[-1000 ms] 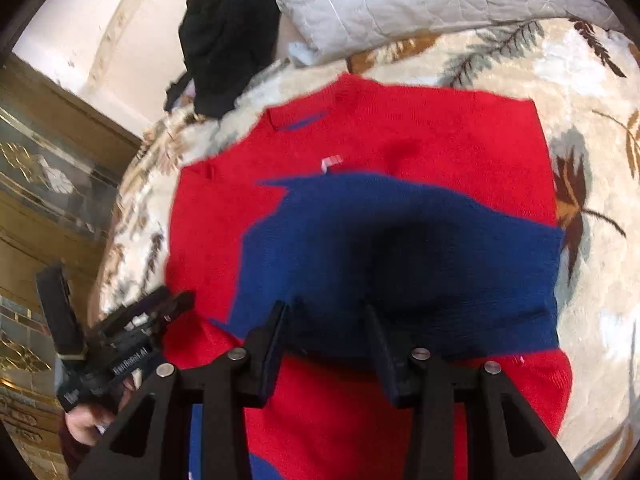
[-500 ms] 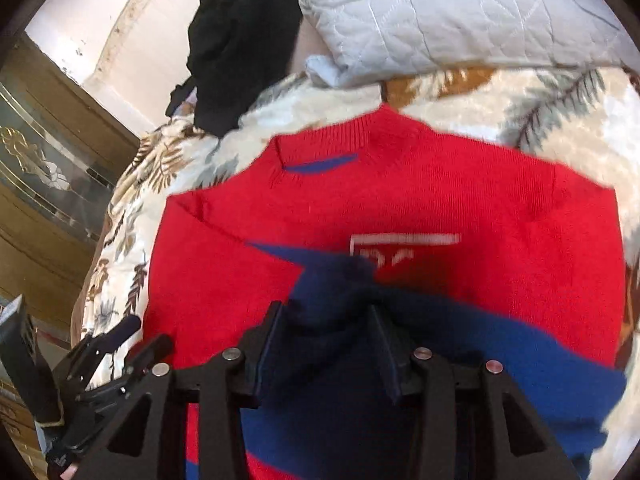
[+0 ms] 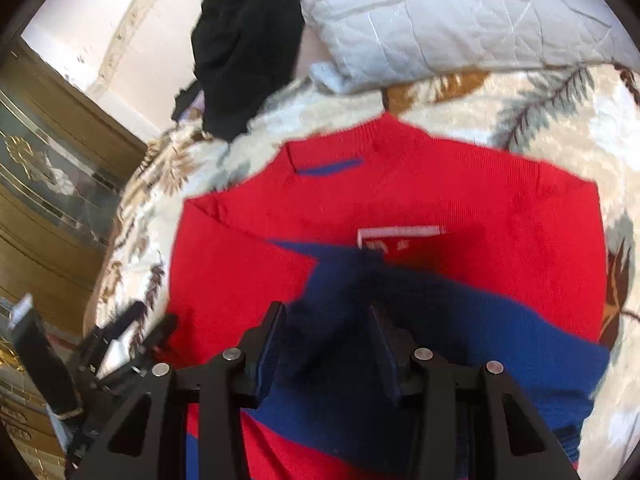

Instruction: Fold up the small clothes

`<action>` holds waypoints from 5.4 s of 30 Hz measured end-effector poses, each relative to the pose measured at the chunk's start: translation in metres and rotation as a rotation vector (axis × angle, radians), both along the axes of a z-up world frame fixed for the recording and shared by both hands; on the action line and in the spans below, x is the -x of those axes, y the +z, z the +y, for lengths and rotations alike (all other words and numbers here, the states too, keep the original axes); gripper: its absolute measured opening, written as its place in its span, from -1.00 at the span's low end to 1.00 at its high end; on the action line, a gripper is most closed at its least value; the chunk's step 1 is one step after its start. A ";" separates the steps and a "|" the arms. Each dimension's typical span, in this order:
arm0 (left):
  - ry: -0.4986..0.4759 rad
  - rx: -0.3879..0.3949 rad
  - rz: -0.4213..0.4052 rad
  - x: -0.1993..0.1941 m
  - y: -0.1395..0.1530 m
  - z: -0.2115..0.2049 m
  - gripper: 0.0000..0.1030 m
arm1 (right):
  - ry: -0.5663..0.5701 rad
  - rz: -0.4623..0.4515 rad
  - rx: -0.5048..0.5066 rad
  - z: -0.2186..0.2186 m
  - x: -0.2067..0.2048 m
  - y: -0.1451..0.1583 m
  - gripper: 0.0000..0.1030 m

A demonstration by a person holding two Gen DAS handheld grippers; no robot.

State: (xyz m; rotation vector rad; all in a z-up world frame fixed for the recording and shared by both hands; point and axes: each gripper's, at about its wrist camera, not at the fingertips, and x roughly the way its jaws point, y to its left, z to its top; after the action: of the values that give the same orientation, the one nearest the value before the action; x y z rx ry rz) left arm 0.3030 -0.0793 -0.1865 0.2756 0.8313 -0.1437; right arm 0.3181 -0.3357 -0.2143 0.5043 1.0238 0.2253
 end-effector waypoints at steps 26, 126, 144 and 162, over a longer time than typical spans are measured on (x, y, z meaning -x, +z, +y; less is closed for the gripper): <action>0.058 0.009 0.075 -0.017 -0.010 0.015 0.32 | -0.122 0.030 0.041 -0.068 0.034 0.003 -0.09; -0.095 0.528 0.509 0.216 -0.059 0.133 -0.81 | -0.025 0.120 -0.105 -0.025 0.323 -0.037 -0.11; -0.203 0.832 0.303 0.104 0.065 0.145 -0.84 | -0.080 -0.183 -0.150 -0.057 0.254 0.072 -0.80; -0.017 0.841 0.376 -0.165 -0.042 0.063 -0.79 | -0.449 -0.175 -0.368 -0.196 -0.019 0.001 -0.81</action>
State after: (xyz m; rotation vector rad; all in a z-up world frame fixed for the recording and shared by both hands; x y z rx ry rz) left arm 0.4677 -0.0164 -0.2283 -0.5516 1.0654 -0.5534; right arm 0.3372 -0.5320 -0.2131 1.0144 0.6761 0.0535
